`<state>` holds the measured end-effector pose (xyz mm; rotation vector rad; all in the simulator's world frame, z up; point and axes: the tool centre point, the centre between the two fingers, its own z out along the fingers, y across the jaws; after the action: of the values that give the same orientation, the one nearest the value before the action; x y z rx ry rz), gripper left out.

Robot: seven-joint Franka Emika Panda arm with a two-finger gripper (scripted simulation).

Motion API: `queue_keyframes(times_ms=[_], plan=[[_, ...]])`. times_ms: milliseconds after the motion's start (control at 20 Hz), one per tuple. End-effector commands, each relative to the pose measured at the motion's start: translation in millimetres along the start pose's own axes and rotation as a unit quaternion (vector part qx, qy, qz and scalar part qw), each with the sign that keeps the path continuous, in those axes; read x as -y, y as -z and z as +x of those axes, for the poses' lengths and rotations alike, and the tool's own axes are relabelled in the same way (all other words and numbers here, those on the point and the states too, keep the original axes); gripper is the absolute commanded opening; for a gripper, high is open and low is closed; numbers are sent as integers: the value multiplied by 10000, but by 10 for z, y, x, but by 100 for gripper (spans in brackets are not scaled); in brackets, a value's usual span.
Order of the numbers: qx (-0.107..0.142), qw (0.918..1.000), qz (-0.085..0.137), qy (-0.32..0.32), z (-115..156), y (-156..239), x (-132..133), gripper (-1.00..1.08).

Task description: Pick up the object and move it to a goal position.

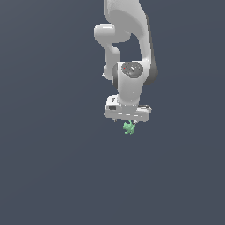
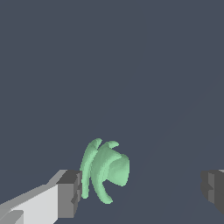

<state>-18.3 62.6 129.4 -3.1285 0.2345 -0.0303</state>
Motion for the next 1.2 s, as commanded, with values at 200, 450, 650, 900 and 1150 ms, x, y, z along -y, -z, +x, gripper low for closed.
queue_keyframes(times_ms=[200,450,650,900,1150], plan=[[53,9984,-15,-558,-168,-222,170,100],[77,9965,-28,-833,-255,-328,248,100],[88,9954,-35,-958,-296,-376,282,100],[92,9951,-37,-980,-307,-388,291,100],[92,9951,-37,-983,-312,-472,291,100]])
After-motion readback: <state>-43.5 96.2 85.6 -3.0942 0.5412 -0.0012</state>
